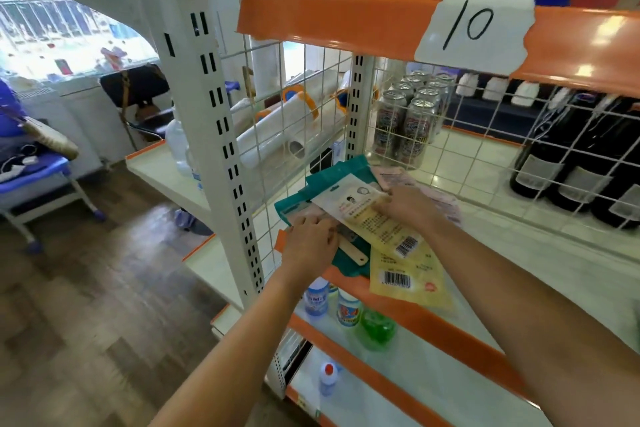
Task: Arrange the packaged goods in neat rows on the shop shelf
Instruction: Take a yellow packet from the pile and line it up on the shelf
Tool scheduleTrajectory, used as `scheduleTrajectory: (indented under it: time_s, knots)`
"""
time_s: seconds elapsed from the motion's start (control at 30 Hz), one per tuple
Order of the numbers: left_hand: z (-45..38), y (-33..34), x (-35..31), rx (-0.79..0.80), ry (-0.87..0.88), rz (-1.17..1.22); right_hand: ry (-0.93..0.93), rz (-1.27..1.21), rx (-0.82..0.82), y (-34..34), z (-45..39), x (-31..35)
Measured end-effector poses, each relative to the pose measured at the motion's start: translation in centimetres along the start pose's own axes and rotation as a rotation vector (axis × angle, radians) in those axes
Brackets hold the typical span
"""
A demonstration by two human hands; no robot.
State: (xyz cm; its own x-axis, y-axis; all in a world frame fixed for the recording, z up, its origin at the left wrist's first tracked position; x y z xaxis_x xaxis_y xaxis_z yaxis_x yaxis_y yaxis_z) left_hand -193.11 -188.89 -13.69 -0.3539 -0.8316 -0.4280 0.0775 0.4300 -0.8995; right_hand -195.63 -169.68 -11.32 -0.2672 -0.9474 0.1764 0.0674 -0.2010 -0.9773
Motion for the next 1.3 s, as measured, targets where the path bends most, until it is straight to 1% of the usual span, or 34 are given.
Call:
scheduleTrajectory:
  time_s: [0.13,0.3,0.4,0.47,0.53,0.7,0.87,1.0,1.07,1.3]
  knots:
    - [-0.3,0.5,0.6,0.014,-0.025,-0.008,0.043,-0.022,0.019,-0.1,-0.5,0.5]
    - [-0.8,0.7,0.4,0.030,-0.062,-0.027,0.103,-0.241,0.167,0.1,-0.6,1.3]
    - [-0.9,0.6,0.4,0.018,-0.056,-0.008,0.119,-0.385,0.206,0.5,-0.6,1.6]
    - [-1.1,0.6,0.4,0.007,-0.043,0.005,0.112,-0.424,0.210,0.3,-0.5,1.6]
    - [-1.3,0.6,0.4,0.001,-0.035,0.020,0.092,-0.451,0.206,-0.1,-0.1,1.5]
    - [-2.2,0.4,0.8,-0.044,-0.003,0.096,0.088,-0.646,0.166,-0.9,0.7,0.0]
    - [-2.8,0.4,0.0,-0.039,-0.004,0.154,0.181,-0.896,0.115,-0.5,2.3,-2.7]
    - [-2.6,0.5,-3.0,-0.048,0.035,0.162,0.221,-1.036,0.068,-0.9,4.9,-5.4]
    - [-2.2,0.6,-5.0,-0.037,0.082,0.174,0.276,-1.102,0.030,-1.0,6.5,-7.5]
    - [0.3,3.1,-12.8,0.084,0.191,0.160,0.437,-1.218,-0.066,-0.6,13.8,-14.6]
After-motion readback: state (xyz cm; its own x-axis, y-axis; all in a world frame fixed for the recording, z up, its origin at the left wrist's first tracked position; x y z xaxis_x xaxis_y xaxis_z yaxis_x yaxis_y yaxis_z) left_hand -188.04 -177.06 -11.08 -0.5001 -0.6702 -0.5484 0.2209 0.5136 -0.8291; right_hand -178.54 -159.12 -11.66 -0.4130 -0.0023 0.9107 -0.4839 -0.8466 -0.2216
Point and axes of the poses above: each hand's wrist, its own z-axis away from the middle knuckle, its own y-axis out of the palm, x = y × z, the point moved 6 cm from there along -z, towards the middle knuckle, and after that the axes turned 9 degrees about z, right-handed, at the moved point
